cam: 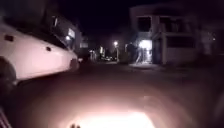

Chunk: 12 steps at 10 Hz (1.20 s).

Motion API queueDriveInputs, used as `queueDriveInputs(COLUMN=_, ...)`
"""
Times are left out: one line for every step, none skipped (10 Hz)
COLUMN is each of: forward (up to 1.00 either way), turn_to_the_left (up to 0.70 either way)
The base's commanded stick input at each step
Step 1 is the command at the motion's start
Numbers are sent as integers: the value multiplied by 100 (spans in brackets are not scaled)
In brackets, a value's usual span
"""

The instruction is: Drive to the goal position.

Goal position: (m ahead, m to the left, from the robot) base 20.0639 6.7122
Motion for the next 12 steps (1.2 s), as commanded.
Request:
queueDriveInputs(forward=100, turn_to_the_left=0)
queueDriveInputs(forward=100, turn_to_the_left=0)
queueDriveInputs(forward=100, turn_to_the_left=0)
queueDriveInputs(forward=100, turn_to_the_left=0)
queueDriveInputs(forward=100, turn_to_the_left=0)
queueDriveInputs(forward=100, turn_to_the_left=0)
queueDriveInputs(forward=100, turn_to_the_left=0)
queueDriveInputs(forward=100, turn_to_the_left=0)
queueDriveInputs(forward=100, turn_to_the_left=0)
queueDriveInputs(forward=100, turn_to_the_left=0)
queueDriveInputs(forward=100, turn_to_the_left=0)
queueDriveInputs(forward=100, turn_to_the_left=0)
